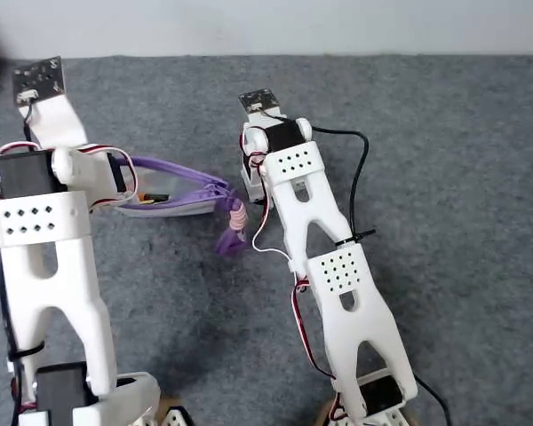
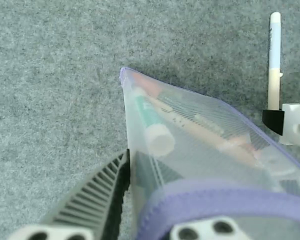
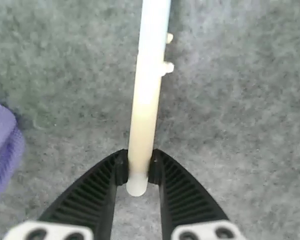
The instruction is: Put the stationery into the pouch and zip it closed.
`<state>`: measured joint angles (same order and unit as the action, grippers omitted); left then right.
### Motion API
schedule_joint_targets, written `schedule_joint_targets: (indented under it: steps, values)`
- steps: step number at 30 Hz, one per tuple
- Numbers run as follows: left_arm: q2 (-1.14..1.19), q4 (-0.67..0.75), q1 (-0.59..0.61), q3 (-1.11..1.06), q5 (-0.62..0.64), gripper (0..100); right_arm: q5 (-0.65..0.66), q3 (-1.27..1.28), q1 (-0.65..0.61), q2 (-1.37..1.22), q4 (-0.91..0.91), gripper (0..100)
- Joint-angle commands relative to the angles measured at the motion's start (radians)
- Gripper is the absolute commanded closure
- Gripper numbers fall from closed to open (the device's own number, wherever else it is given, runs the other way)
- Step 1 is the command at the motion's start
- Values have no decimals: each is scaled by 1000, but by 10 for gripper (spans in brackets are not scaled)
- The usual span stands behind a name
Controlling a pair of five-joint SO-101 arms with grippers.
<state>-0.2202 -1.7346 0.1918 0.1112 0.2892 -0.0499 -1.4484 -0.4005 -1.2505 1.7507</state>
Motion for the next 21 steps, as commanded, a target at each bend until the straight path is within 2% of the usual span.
schedule_joint_targets:
  steps: [1, 12, 21]
  values:
    - [-60, -15, -8, 21, 5, 987, 8, 51, 10, 139, 50, 991]
    - [-61, -17, -5, 22, -18, 987, 2, 763, 56, 650, 45, 991]
    - [-61, -11, -6, 22, -17, 987, 2, 1234, 79, 977, 19, 991]
